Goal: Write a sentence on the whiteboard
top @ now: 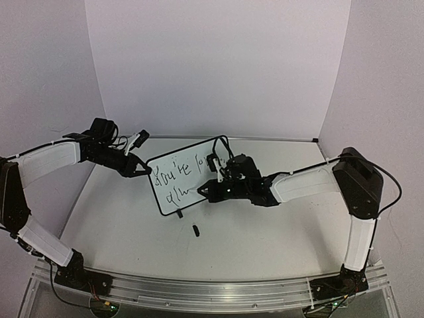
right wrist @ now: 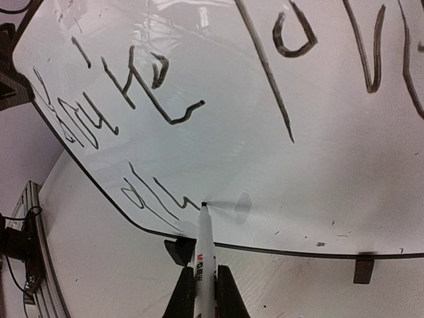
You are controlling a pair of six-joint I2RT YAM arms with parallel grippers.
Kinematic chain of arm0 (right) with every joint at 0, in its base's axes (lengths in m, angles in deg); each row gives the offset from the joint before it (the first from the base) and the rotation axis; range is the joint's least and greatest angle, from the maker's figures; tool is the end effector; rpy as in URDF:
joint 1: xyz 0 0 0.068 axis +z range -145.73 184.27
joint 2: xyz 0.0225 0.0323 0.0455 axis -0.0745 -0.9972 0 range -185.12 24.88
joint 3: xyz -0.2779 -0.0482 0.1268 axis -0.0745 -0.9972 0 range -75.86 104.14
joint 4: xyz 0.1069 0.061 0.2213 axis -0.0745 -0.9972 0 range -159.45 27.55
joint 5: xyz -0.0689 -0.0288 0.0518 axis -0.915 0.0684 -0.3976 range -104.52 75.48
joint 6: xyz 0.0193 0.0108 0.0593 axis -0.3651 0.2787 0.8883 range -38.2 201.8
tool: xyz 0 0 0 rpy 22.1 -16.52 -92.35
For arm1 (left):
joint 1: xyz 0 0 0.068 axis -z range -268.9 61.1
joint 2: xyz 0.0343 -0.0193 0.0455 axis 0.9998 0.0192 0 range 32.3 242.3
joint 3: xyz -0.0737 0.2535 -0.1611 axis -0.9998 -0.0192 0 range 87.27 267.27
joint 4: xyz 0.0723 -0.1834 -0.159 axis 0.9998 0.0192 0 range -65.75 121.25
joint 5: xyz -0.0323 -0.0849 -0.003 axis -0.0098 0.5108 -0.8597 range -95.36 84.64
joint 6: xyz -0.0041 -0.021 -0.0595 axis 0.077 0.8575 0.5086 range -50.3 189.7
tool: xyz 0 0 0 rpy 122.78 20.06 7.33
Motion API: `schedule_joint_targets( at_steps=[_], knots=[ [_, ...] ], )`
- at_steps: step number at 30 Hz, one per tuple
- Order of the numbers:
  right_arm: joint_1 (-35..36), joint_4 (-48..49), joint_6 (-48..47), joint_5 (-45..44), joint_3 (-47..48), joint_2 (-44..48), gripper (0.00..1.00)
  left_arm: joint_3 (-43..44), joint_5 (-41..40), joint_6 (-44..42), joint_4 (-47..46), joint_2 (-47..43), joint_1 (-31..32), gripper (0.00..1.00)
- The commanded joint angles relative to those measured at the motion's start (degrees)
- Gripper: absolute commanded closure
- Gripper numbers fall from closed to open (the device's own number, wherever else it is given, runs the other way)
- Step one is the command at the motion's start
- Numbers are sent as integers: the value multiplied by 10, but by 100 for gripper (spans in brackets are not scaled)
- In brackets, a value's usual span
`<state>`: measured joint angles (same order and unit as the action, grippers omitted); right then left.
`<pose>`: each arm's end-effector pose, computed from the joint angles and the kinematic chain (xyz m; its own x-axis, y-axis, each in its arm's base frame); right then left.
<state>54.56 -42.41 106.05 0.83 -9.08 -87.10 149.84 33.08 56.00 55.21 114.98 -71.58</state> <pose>0.2784 0.3554 0.2164 -0.6152 -0.1210 -0.7790 -0.7044 0.5281 0.4743 0.2721 -0.1165 0.3005 -0.5780 0.3746 -0.7250 0.7647 0.5587 -0.3210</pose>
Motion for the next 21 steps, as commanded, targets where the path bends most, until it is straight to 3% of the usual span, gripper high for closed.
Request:
schedule_joint_targets(
  at_steps=[1, 13, 21],
  knots=[
    [-8, 18, -8, -26, 22, 44, 100, 12, -41, -15, 13, 12, 3, 100],
    [-8, 38, -3, 46, -49, 108, 100, 12, -41, -14, 13, 12, 3, 100],
    [-24, 69, 14, 74, -72, 83, 100, 11, -42, -14, 14, 13, 3, 100]
  ],
)
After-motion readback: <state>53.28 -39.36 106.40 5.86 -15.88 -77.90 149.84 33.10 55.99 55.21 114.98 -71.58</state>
